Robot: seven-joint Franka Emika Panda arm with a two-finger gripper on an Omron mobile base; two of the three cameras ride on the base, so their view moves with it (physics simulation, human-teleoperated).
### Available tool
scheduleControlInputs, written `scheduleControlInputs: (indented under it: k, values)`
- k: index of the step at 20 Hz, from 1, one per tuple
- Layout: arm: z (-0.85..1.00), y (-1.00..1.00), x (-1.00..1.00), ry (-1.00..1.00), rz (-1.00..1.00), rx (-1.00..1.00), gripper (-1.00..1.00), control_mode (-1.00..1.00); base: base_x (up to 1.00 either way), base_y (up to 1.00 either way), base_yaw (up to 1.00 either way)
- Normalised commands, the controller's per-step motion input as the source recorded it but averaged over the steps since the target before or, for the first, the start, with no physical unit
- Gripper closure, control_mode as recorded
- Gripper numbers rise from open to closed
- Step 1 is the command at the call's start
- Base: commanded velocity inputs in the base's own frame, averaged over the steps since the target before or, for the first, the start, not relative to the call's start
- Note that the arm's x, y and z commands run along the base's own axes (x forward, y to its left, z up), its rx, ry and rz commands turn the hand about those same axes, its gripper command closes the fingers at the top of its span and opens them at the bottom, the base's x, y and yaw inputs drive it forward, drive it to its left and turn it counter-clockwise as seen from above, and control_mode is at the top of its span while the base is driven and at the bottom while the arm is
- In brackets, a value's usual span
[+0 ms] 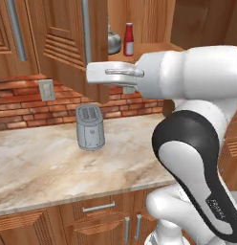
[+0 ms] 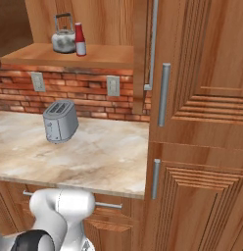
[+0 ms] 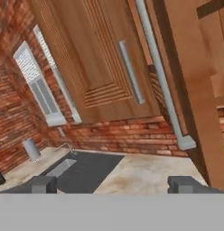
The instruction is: The dining table condiment station is running low on ketchup. Refill the condiment station by opening the cabinet and taking the ketchup from the cabinet and placing it on the dining table.
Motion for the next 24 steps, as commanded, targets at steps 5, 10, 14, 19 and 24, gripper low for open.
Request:
scheduleControlInputs:
  k: [5, 10, 14, 19, 24]
  values:
    - [-0.09, -0.74, 0.49, 0.27, 0.24, 0.17, -1.00, -1.00, 0.00, 0.00, 0.00]
    - [-0.29, -0.41, 0.51, 0.20, 0.16, 0.14, -1.00, -1.00, 0.00, 0.00, 0.00]
    - [-0.28, -0.23, 0.39, 0.22, 0.11, 0.12, -1.00, -1.00, 0.00, 0.00, 0.00]
    - [-0.26, -0.11, 0.46, 0.21, 0.09, 0.10, -1.00, -1.00, 0.00, 0.00, 0.00]
    - [-0.25, -0.01, 0.59, 0.17, 0.06, 0.10, -1.00, -1.00, 0.00, 0.00, 0.00]
